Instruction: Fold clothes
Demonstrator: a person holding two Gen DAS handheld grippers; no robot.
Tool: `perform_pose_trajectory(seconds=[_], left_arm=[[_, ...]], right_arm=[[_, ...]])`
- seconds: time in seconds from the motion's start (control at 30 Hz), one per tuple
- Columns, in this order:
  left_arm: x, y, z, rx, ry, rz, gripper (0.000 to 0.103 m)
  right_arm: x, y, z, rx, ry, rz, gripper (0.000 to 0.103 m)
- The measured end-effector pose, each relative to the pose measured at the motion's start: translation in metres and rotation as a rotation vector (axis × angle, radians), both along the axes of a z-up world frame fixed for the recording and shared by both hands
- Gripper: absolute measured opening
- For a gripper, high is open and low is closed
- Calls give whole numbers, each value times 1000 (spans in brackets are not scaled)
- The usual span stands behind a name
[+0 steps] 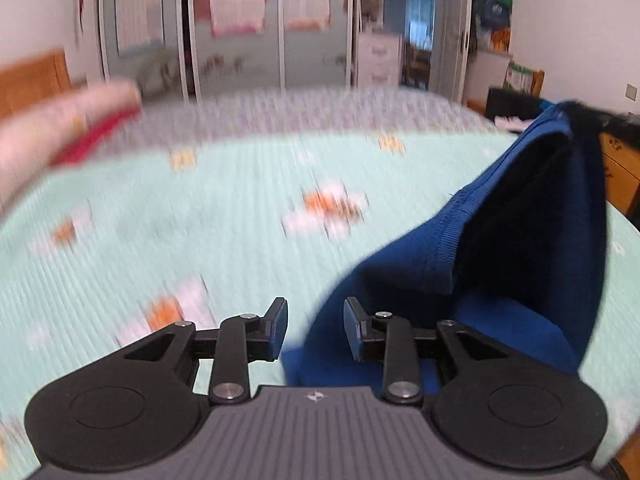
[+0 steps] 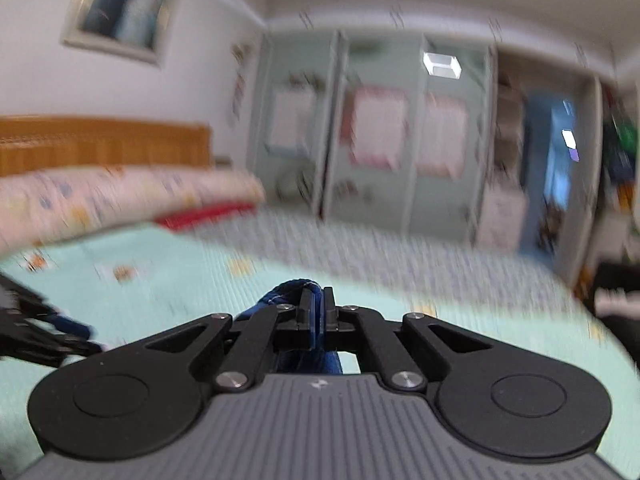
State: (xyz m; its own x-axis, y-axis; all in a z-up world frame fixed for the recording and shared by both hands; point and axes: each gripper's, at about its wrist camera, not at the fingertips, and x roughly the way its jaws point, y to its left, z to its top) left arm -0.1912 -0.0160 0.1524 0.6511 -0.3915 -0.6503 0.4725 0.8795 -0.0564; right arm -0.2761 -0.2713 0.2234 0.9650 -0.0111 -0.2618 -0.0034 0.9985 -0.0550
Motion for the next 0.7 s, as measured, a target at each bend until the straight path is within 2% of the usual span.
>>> perform_pose_trajectory(seconds=[0.03,0.1,0.17,0.23,0.27,0.3,0.37,0.43,0.47,0.7], left_arm=[[-5,0,-7,-31,41,-14,36],[-7,-6,-15,-107,121,-50,53],[-12,-24,-26,-139,159,-81,64],[-15,-51,-32,-111,156,-109,65],[-18,-67,-36,-87,152,-111,66],[-18,-80,-40,-69,158,-108,66],[-16,-99,-48,-74,205,-118,66],[-13,-113,-51,-92,248,-136,66],[-12,-120,-52,-101,270,-145,66],[-13,-156,-72,30,294,-80,69]], right_arm=[[-1,-6,-14,24,27,-17,0],[-7,-13,-35,71,61,-48,0],[-10,-20,-48,115,88,-84,0],[-11,-30,-57,167,109,-133,1],[-10,-33,-62,195,119,-153,6],[-9,-36,-68,222,131,-170,7],[-10,-46,-79,261,149,-197,9],[-13,-51,-87,268,159,-207,20],[-15,-53,-90,269,164,-210,22],[-41,-61,-108,307,150,-231,25]])
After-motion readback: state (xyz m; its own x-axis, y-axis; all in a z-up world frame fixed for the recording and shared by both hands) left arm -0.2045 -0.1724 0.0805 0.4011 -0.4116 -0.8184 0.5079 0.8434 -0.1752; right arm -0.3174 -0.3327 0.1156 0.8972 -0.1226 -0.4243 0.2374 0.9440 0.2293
